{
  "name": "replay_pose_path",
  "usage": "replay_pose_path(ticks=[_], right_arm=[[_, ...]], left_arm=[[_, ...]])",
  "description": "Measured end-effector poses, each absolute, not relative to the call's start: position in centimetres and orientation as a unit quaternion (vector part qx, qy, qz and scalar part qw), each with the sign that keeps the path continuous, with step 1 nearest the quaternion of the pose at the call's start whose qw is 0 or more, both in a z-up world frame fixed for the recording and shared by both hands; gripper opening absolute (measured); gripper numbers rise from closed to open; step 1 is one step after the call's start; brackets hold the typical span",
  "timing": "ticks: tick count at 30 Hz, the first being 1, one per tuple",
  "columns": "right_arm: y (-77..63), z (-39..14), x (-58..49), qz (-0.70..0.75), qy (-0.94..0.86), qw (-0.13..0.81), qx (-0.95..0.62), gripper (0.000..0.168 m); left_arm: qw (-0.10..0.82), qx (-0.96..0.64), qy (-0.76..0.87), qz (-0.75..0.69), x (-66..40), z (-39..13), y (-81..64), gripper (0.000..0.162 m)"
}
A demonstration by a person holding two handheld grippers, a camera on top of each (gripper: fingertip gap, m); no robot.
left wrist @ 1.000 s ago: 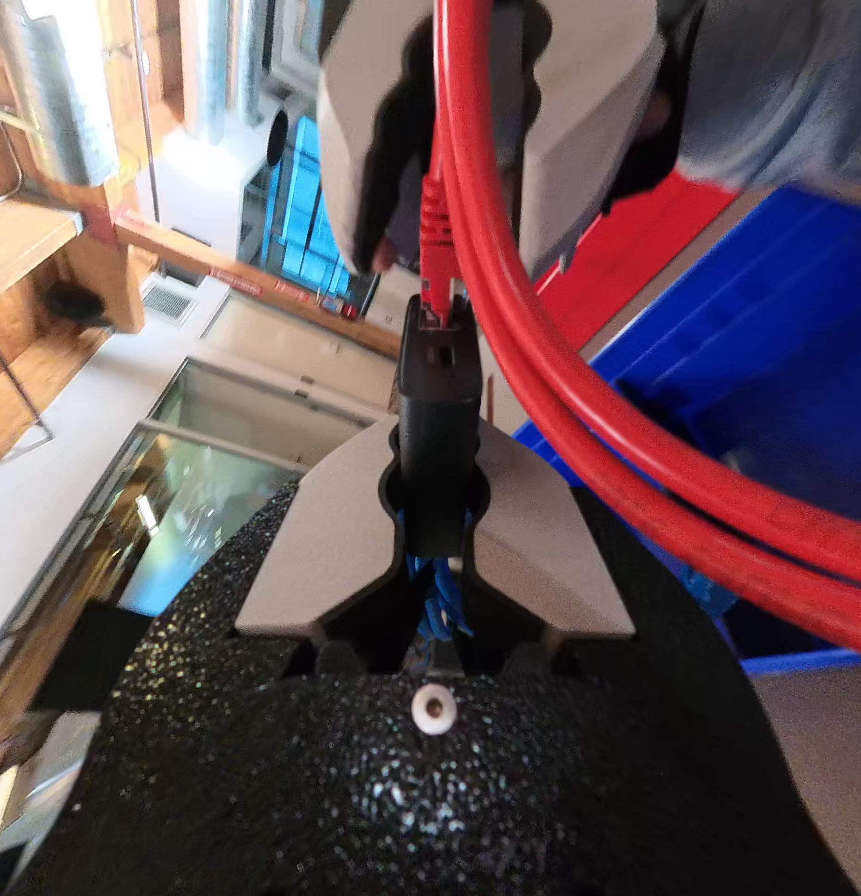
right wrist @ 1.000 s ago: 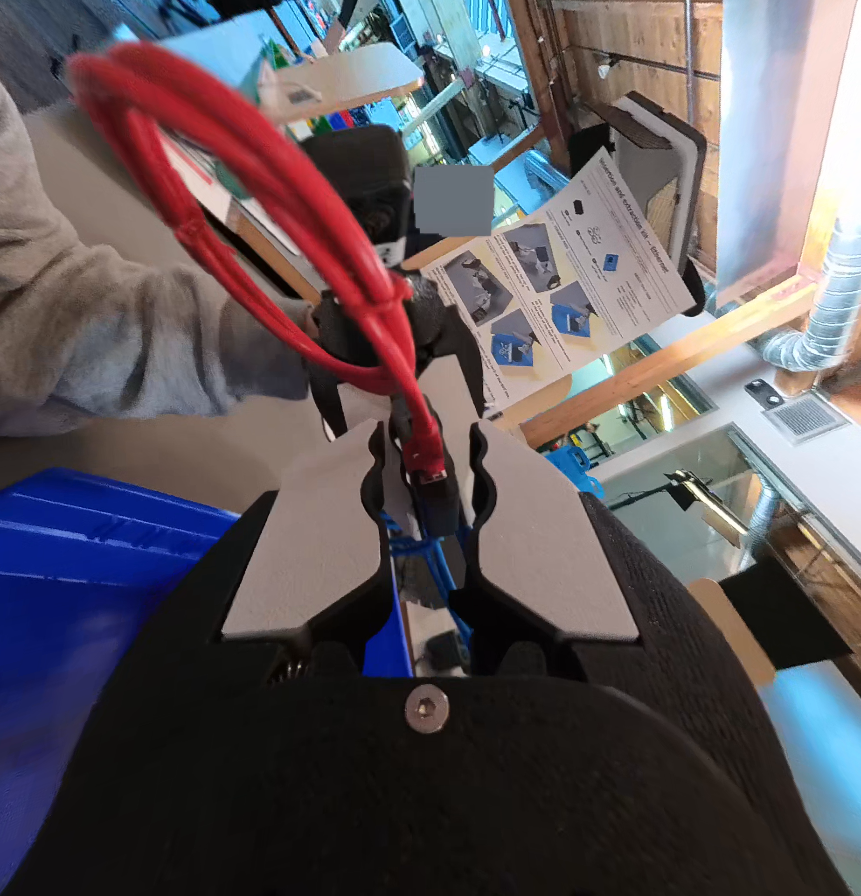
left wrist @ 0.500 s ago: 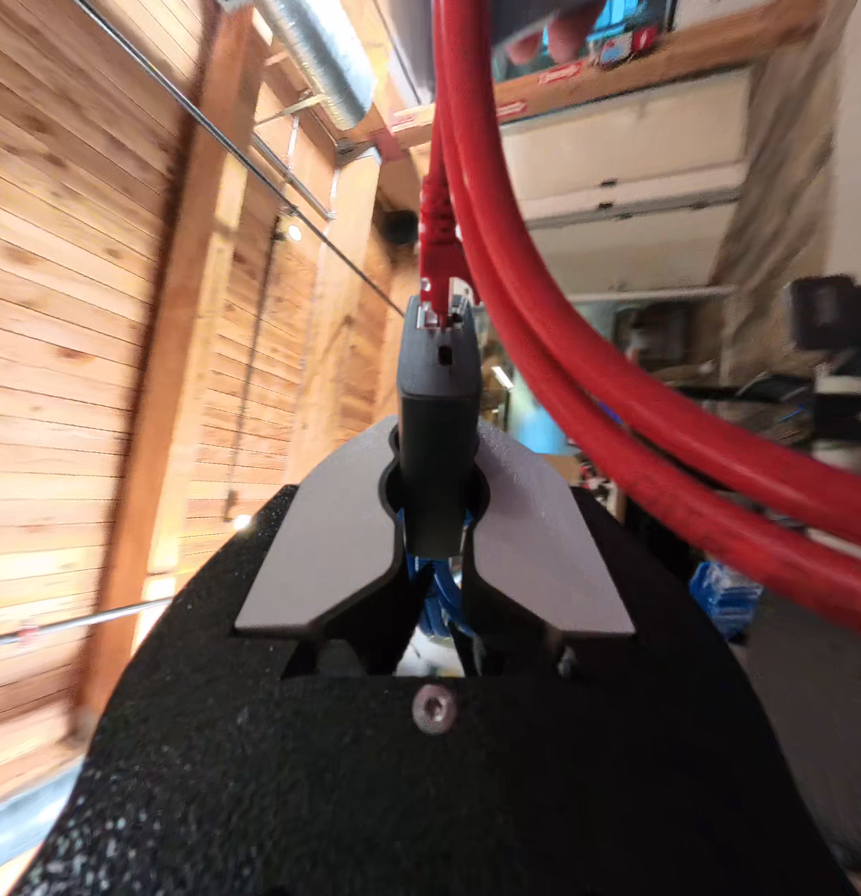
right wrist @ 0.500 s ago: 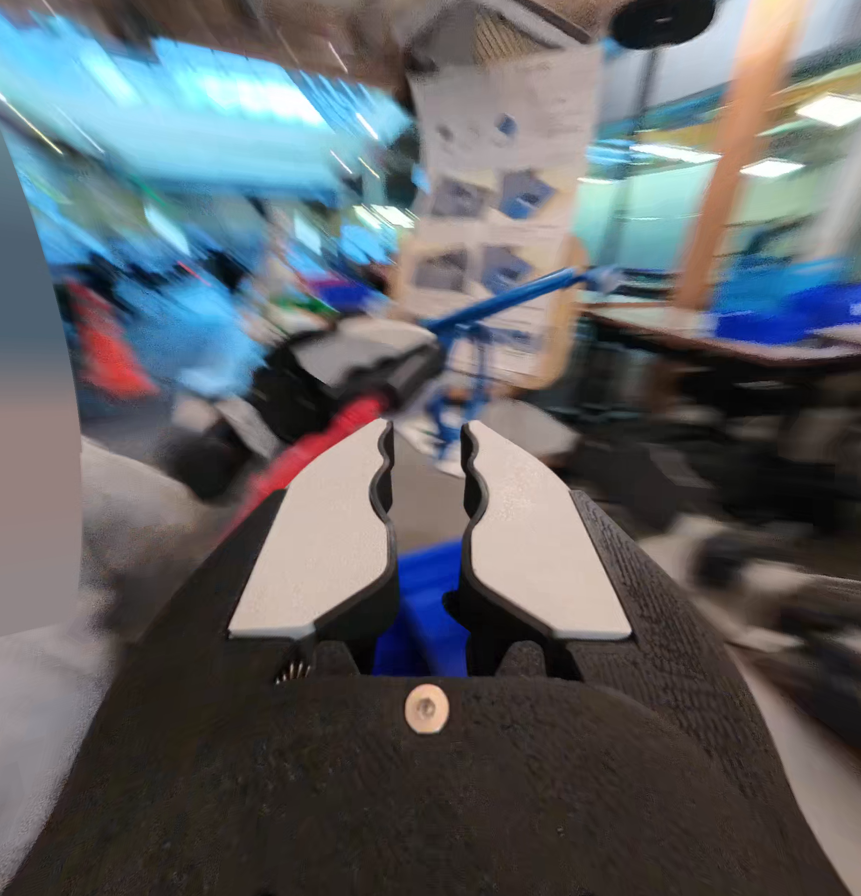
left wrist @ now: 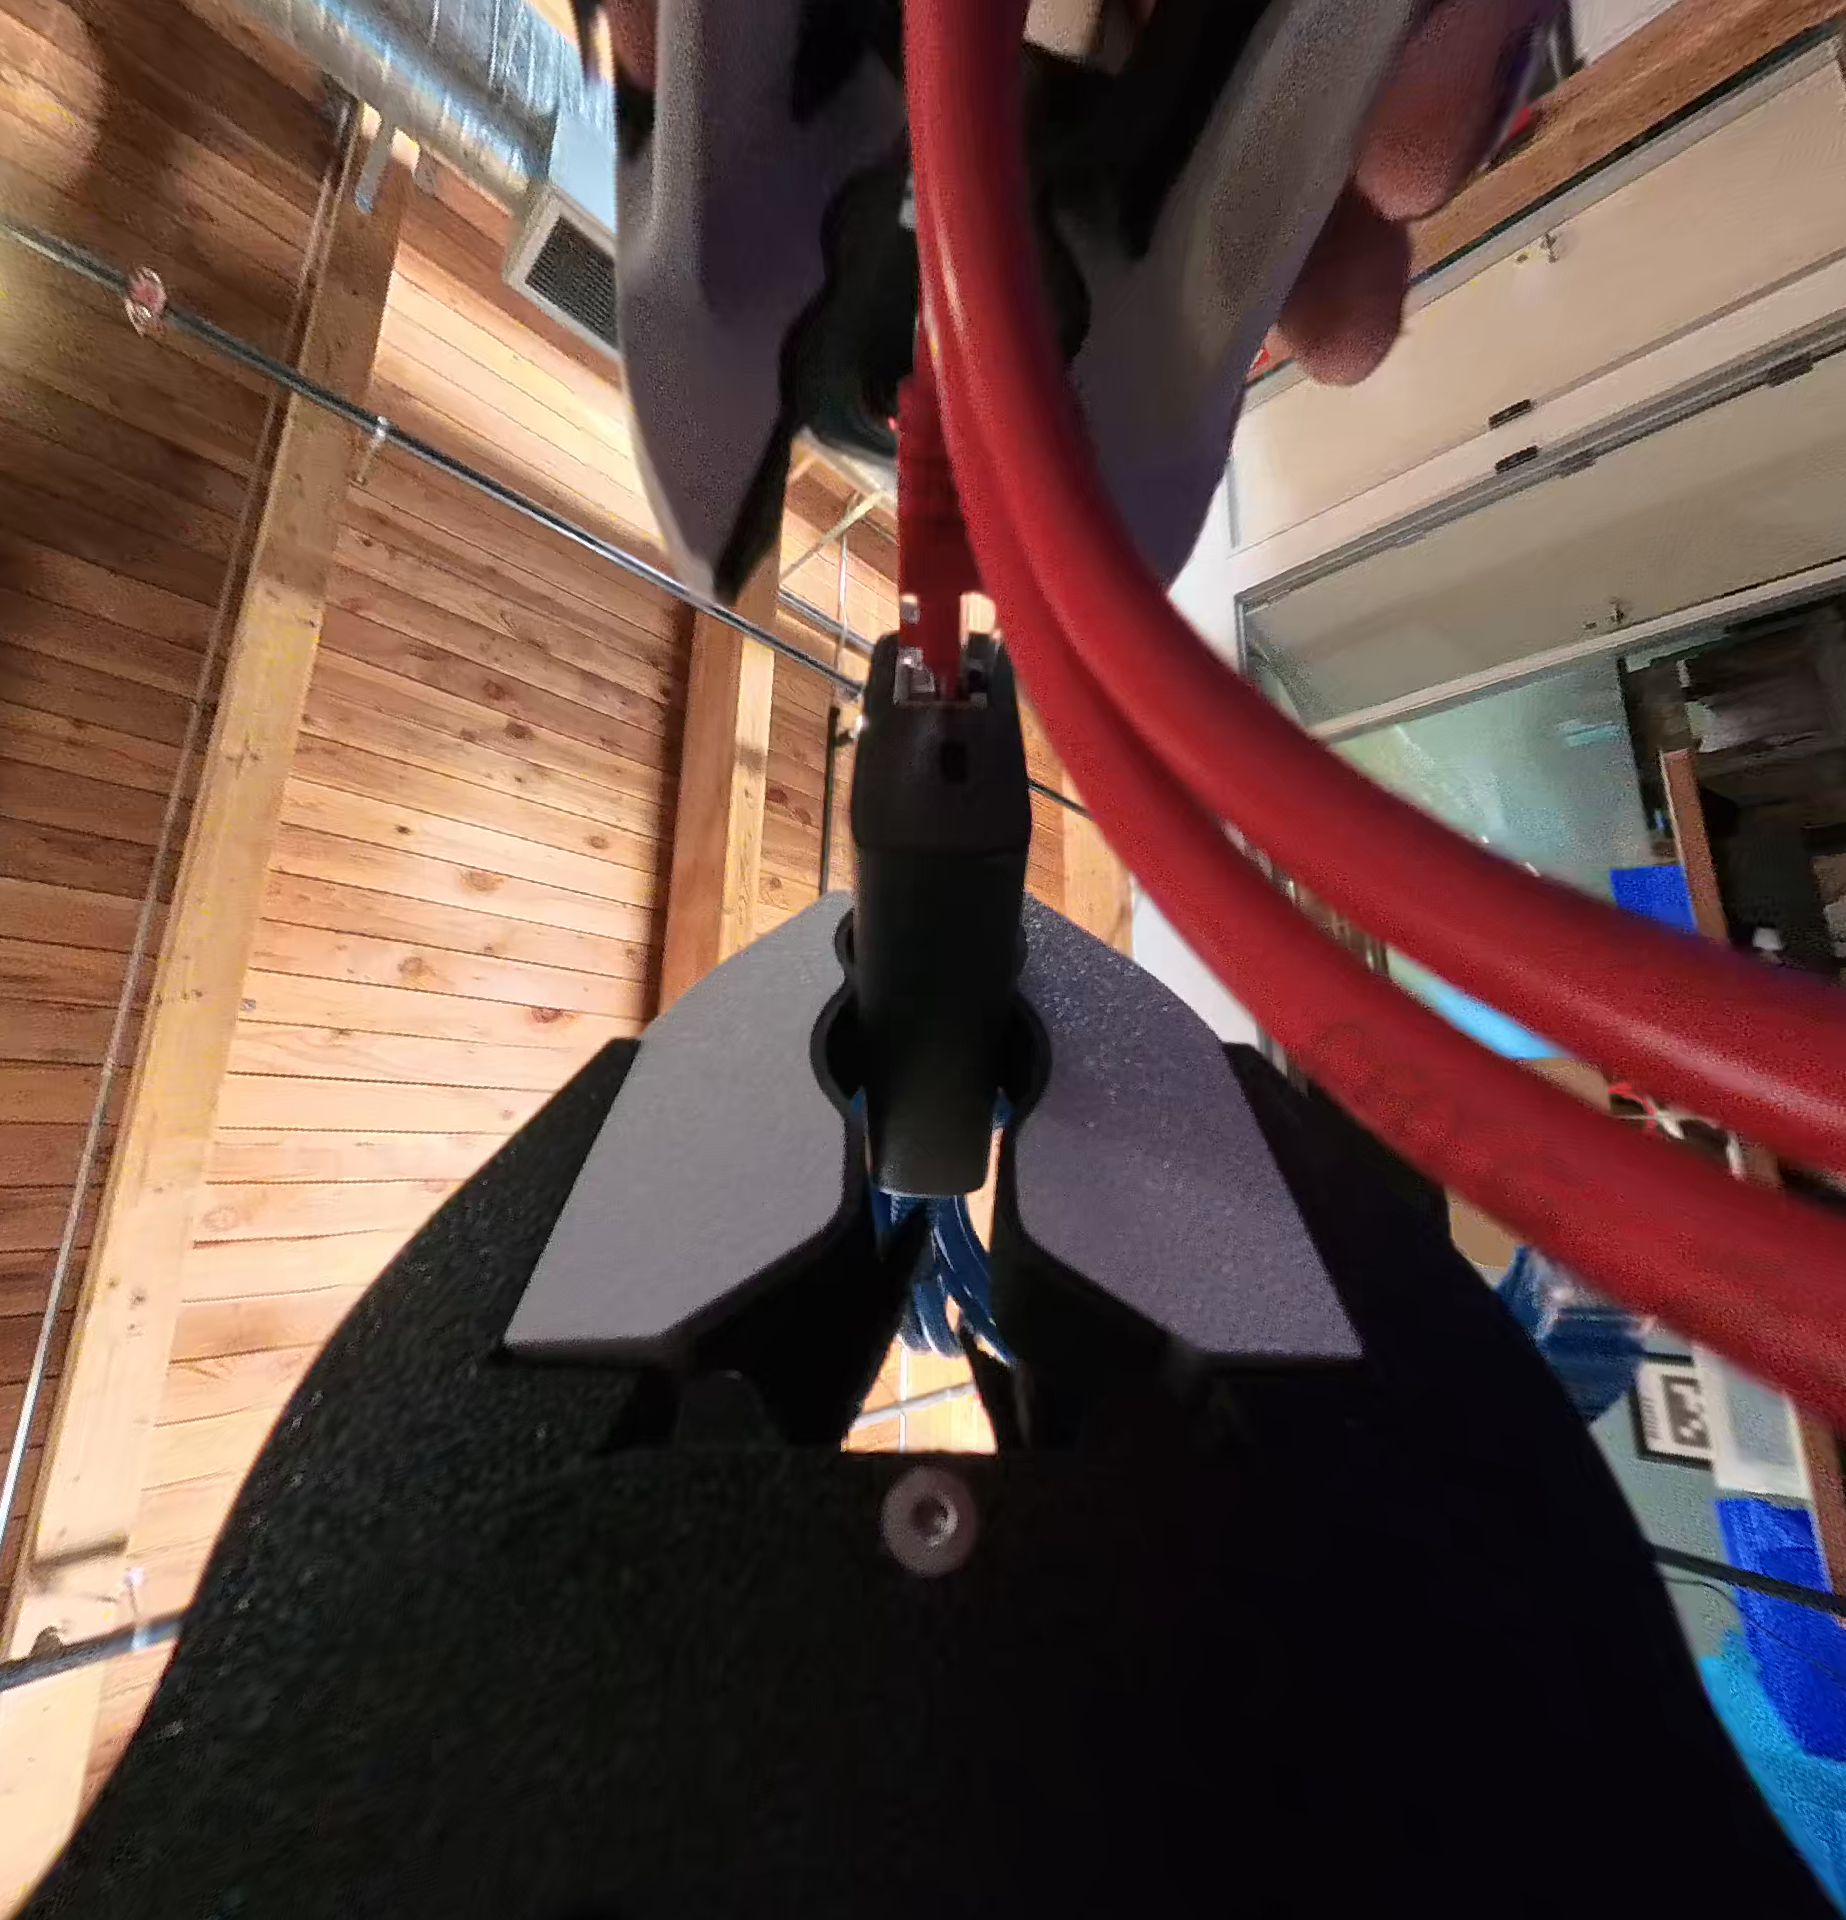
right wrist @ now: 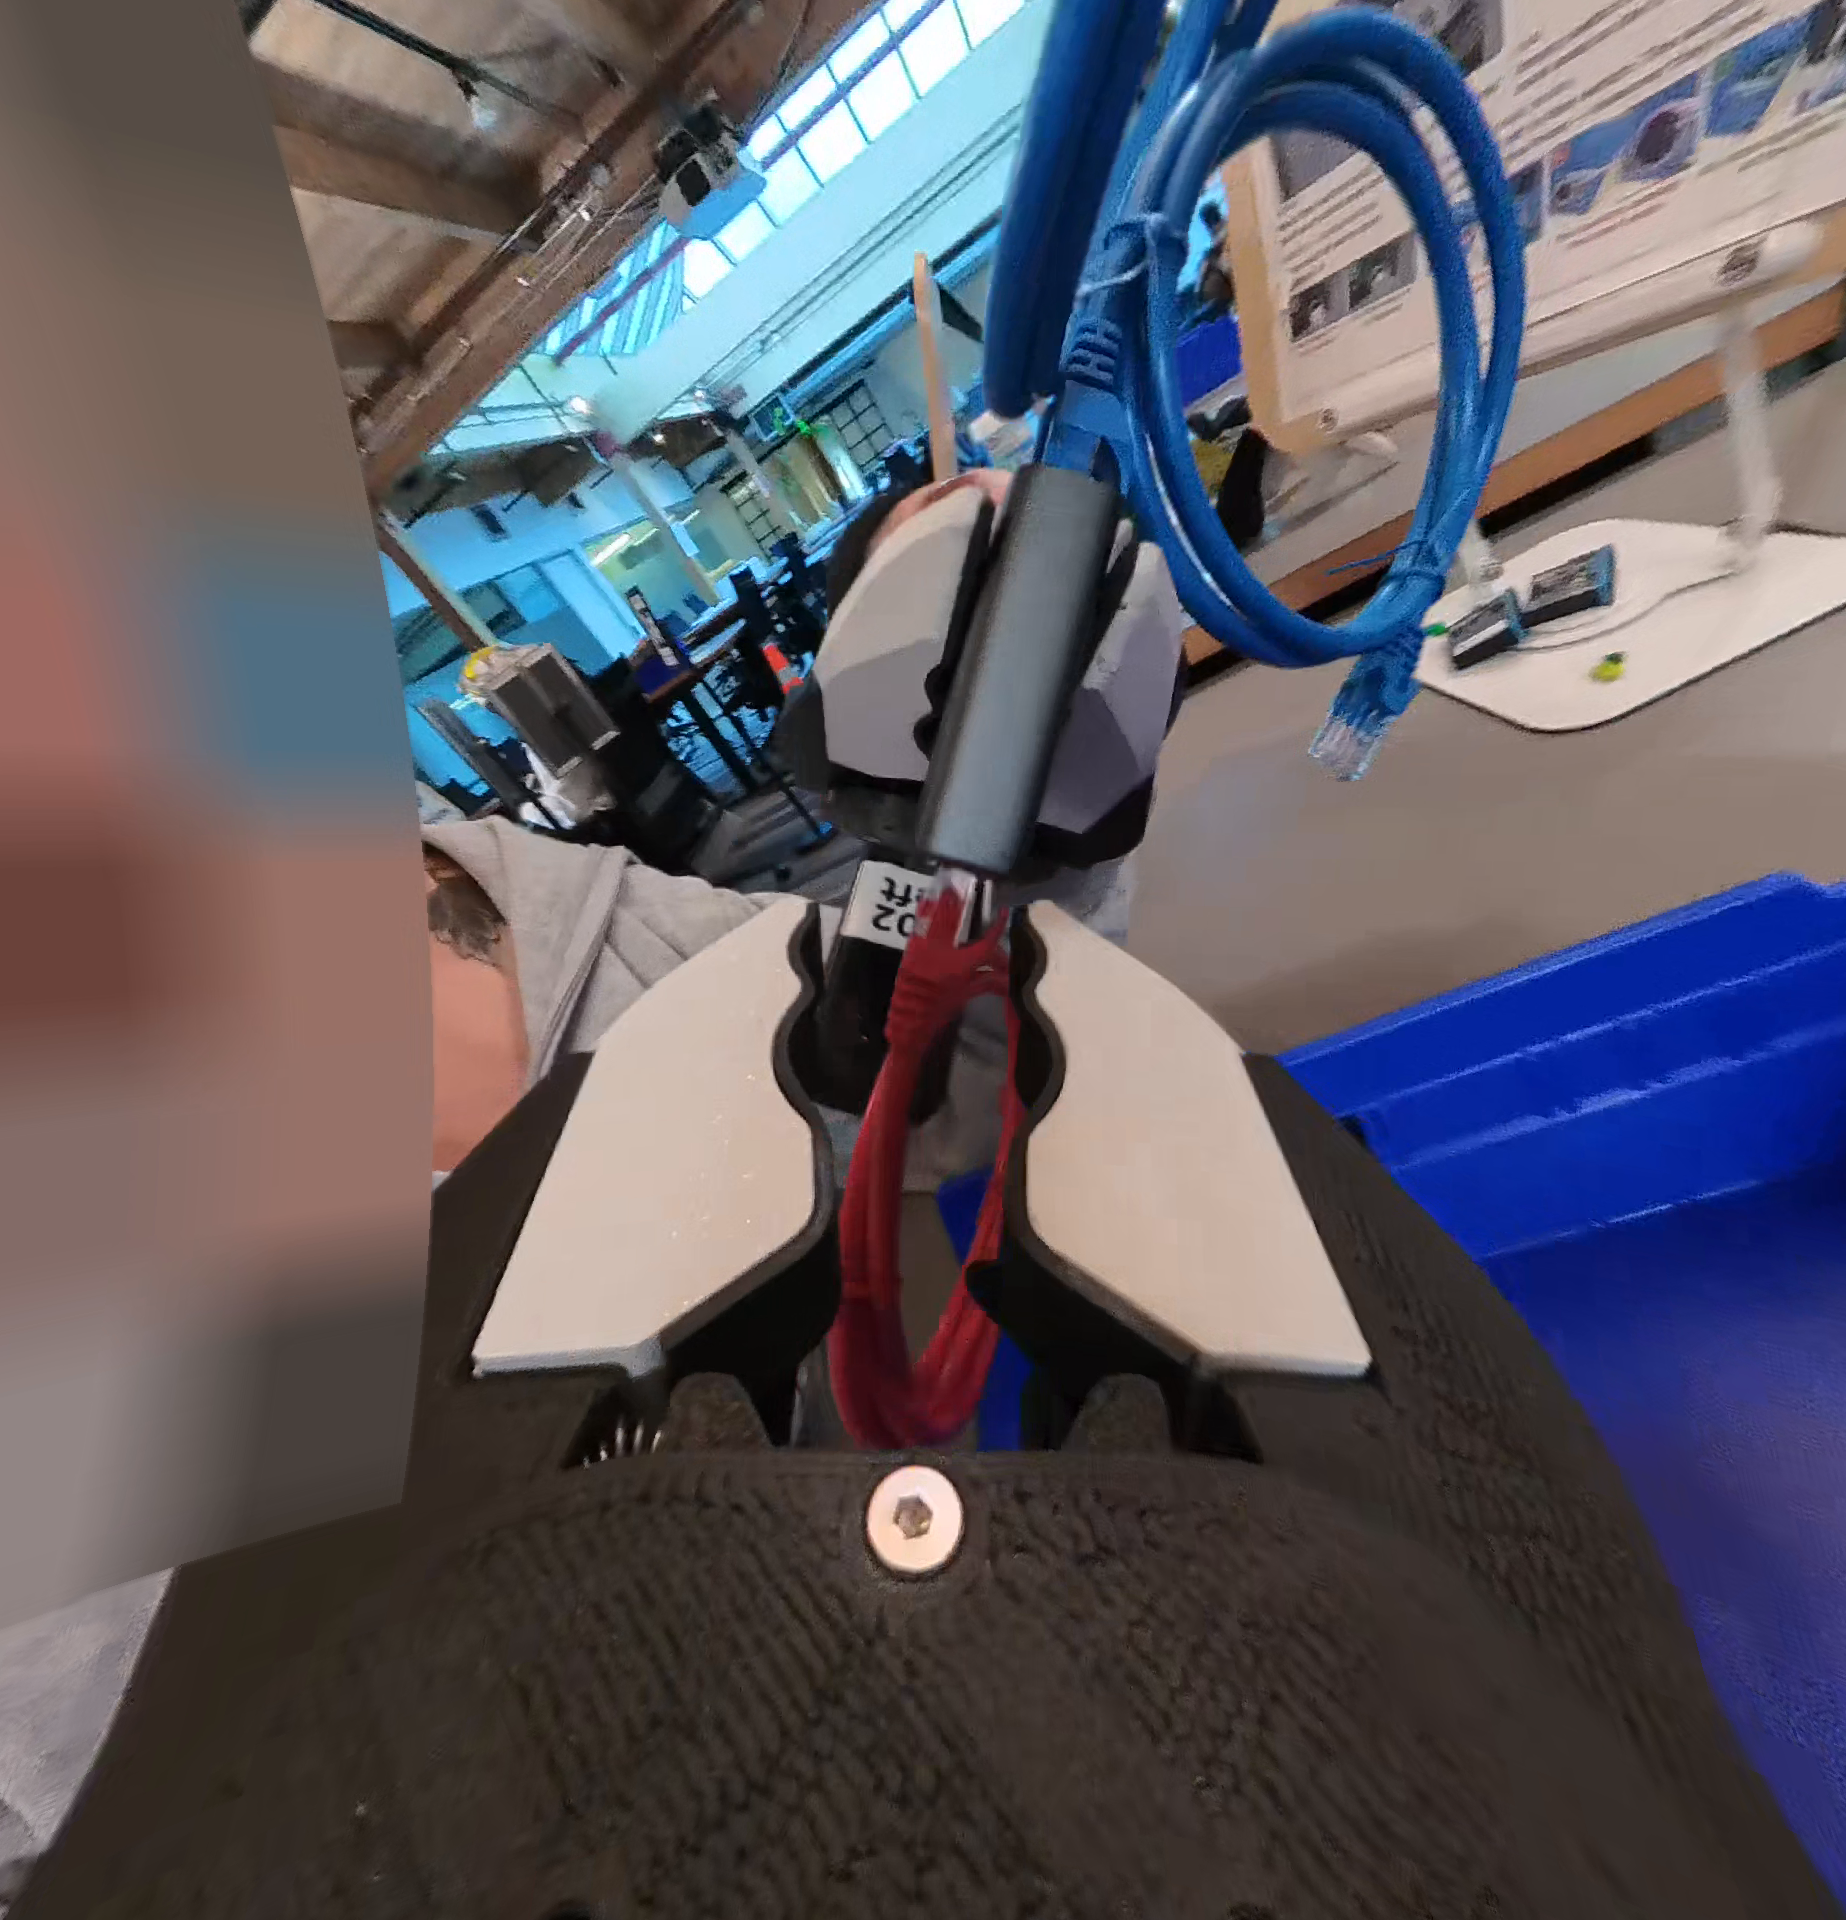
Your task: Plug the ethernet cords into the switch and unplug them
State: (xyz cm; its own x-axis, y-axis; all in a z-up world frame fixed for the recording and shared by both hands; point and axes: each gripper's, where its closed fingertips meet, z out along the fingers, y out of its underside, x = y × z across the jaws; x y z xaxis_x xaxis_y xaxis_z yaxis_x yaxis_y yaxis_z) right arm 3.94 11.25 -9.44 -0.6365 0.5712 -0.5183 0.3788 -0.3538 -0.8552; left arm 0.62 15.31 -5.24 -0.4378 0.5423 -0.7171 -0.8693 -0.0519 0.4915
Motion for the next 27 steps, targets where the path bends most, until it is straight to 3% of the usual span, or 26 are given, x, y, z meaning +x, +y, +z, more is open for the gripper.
replay_pose_path(ticks=[4,16,27], right_arm=[[11.1,-10.4,3.7,0.695,-0.576,0.060,-0.427,0.017],[10.7,-10.3,3.8,0.667,-0.611,0.121,-0.408,0.015],[12.0,-9.2,3.6,0.649,-0.614,0.210,-0.397,0.014]], left_arm=[[0.489,-0.150,0.485,0.709,1.6,-5.7,15.2,0.022],[0.471,-0.114,0.473,0.736,2.3,-4.9,14.3,0.021],[0.564,-0.211,0.475,0.642,1.3,-4.1,14.4,0.053]])
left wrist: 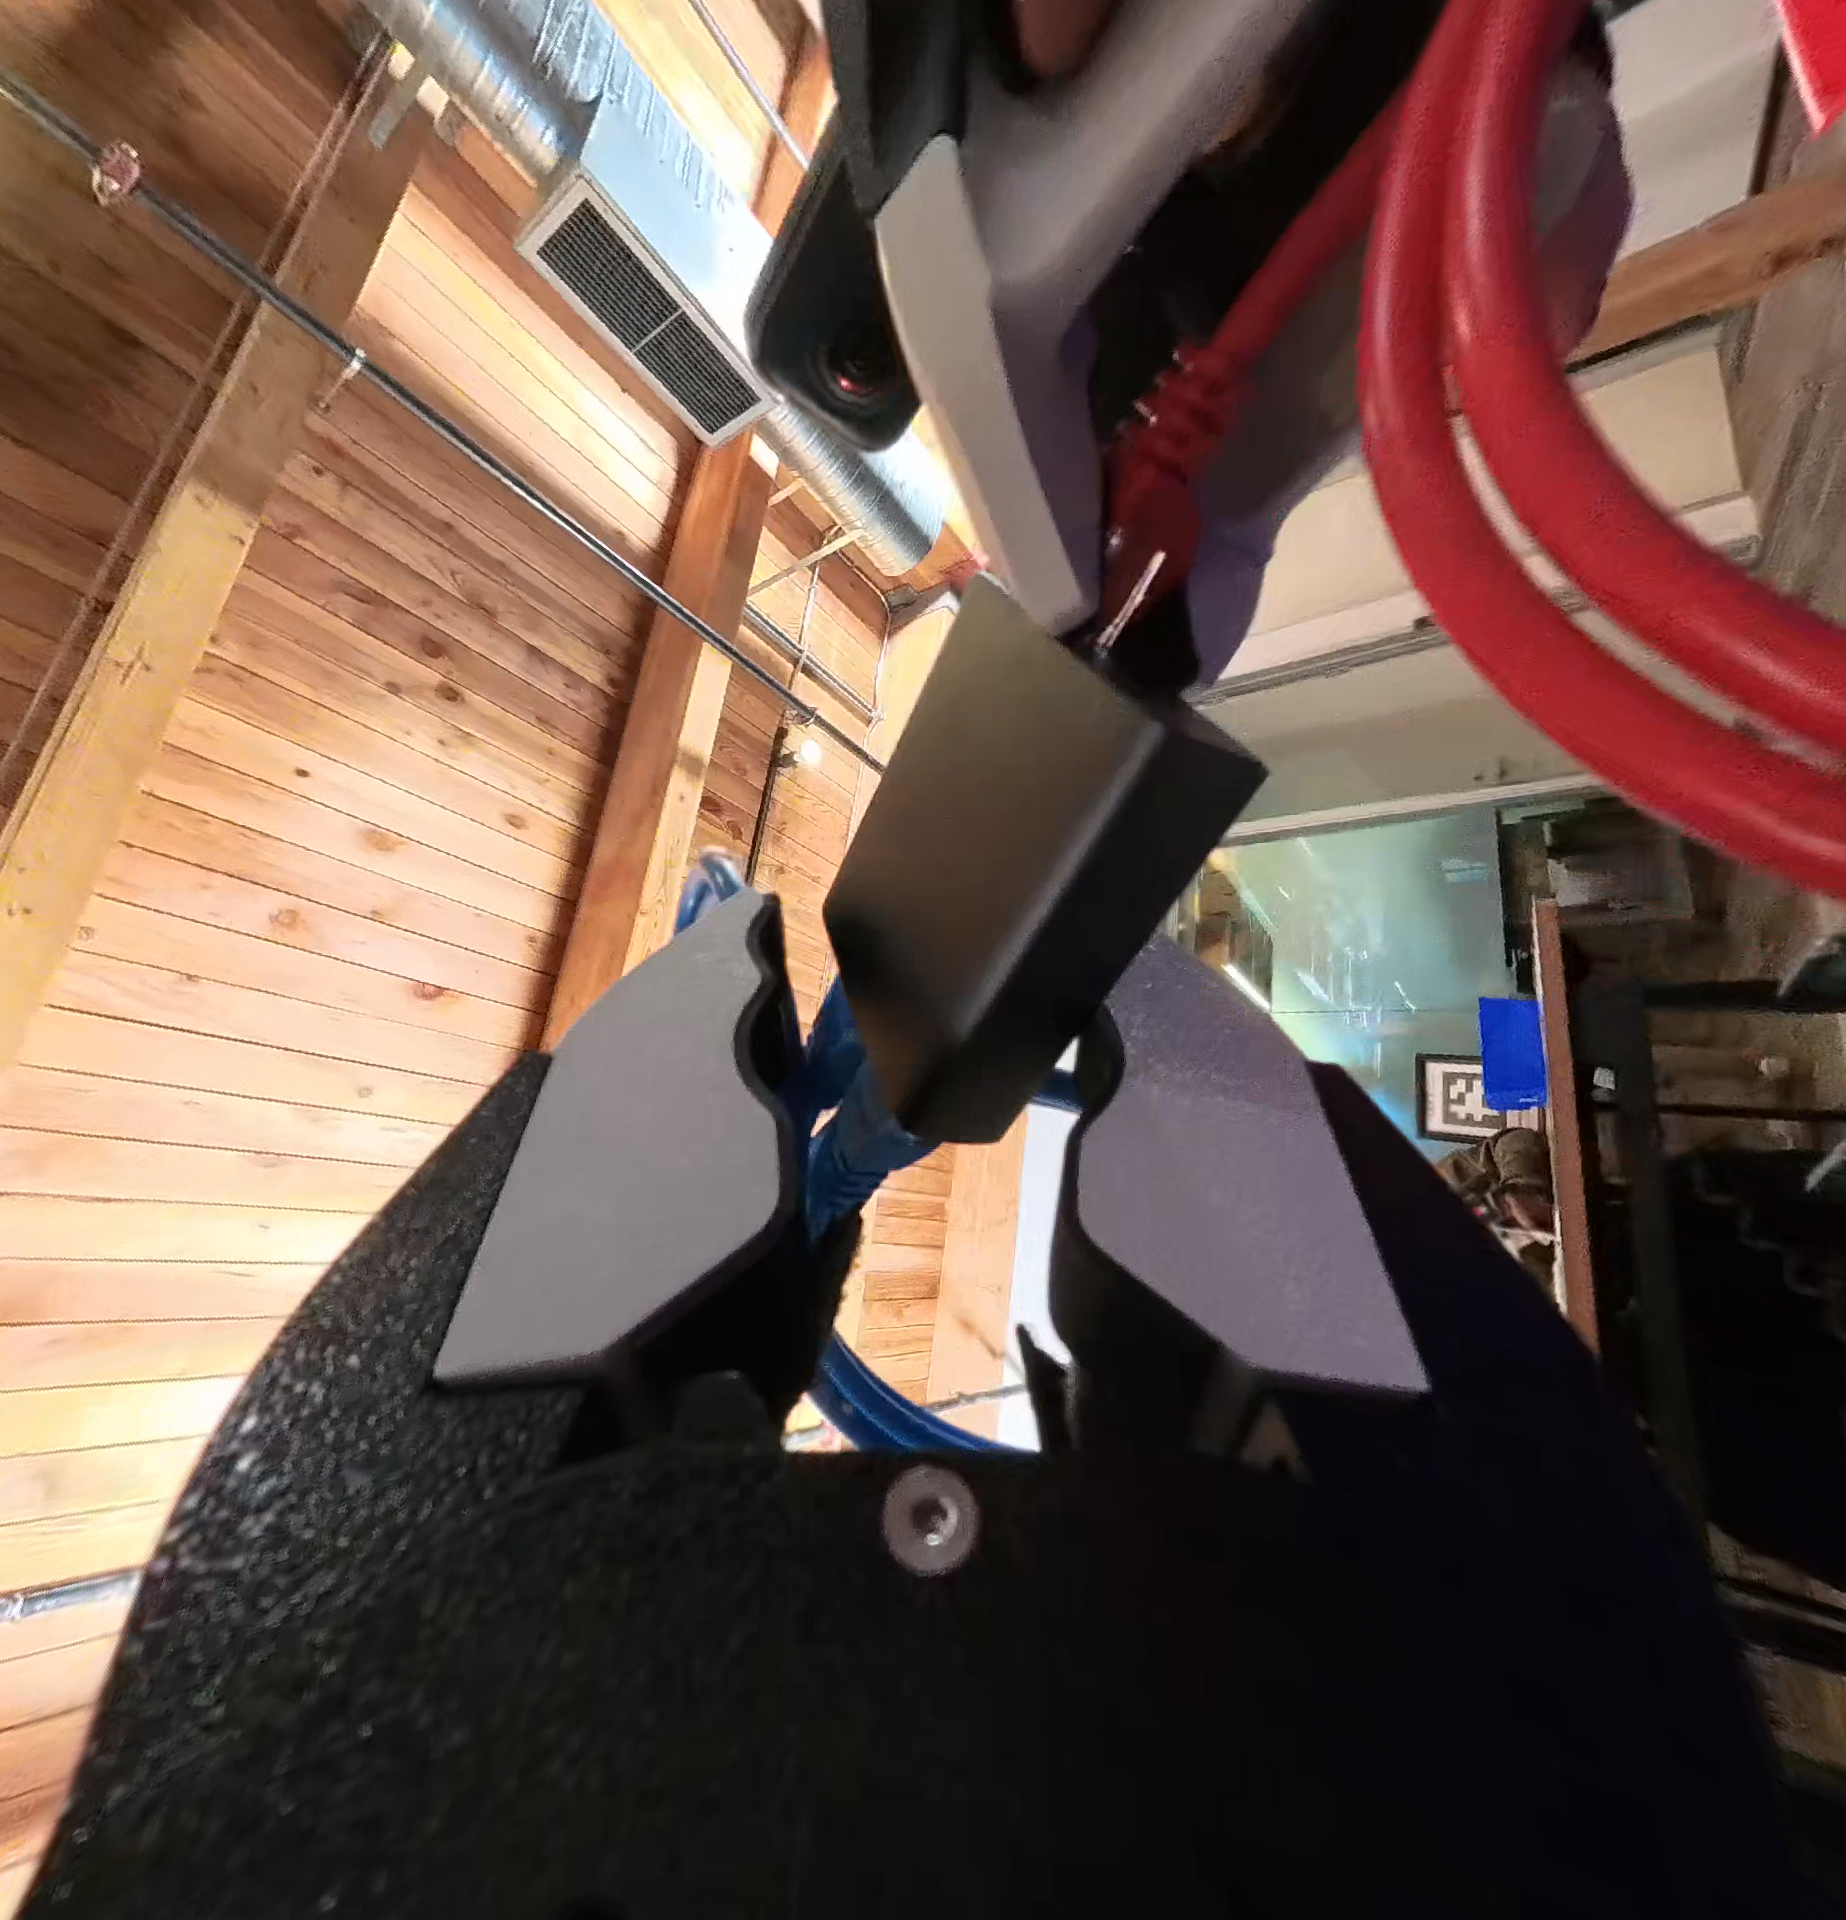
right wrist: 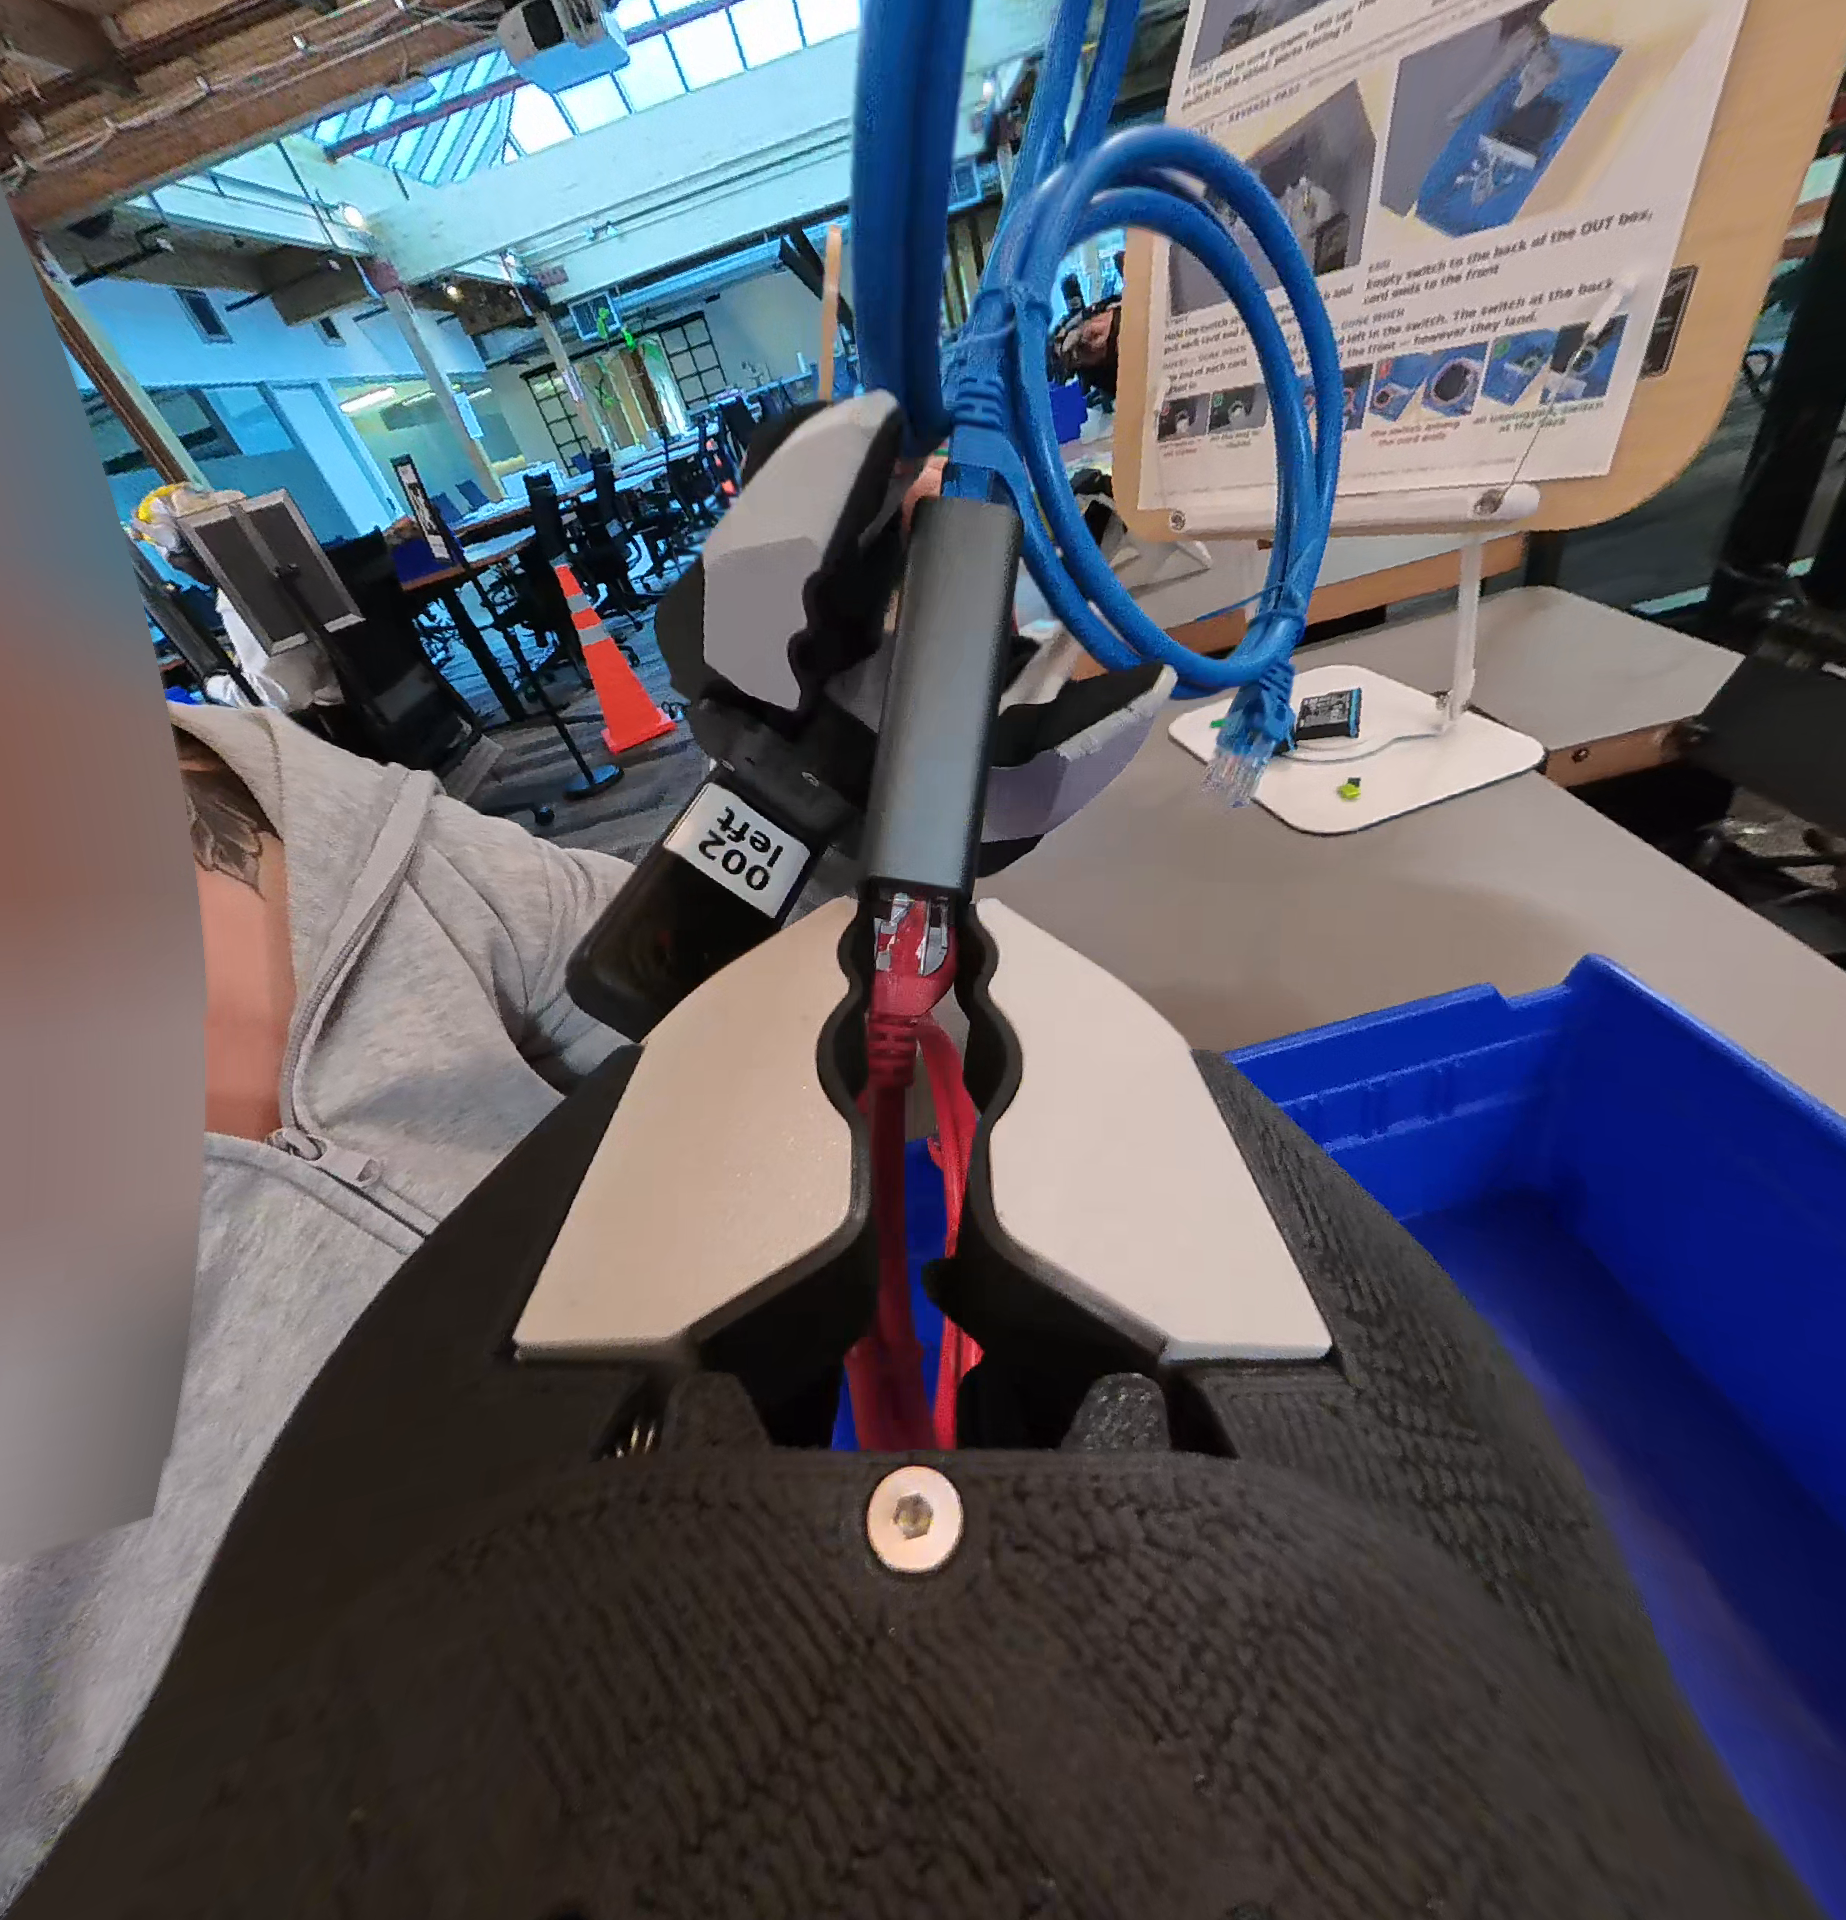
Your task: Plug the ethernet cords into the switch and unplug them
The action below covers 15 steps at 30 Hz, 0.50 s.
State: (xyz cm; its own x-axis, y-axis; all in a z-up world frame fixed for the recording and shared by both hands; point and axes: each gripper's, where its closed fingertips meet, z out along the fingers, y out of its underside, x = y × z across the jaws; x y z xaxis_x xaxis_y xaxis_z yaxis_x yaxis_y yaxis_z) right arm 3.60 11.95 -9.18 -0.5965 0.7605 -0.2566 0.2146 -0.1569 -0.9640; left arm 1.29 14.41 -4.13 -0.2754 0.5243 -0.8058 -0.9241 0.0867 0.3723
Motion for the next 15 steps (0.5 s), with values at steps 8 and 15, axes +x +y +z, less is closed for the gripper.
replay_pose_path(ticks=[8,15], right_arm=[[13.9,-8.1,3.8,0.657,-0.588,0.244,-0.403,0.013],[15.0,-5.8,4.9,0.670,-0.565,0.300,-0.377,0.013]], left_arm=[[0.537,-0.193,0.453,0.685,0.0,-3.0,13.6,0.083],[0.708,-0.308,0.424,0.472,-1.1,-2.9,13.0,0.051]])
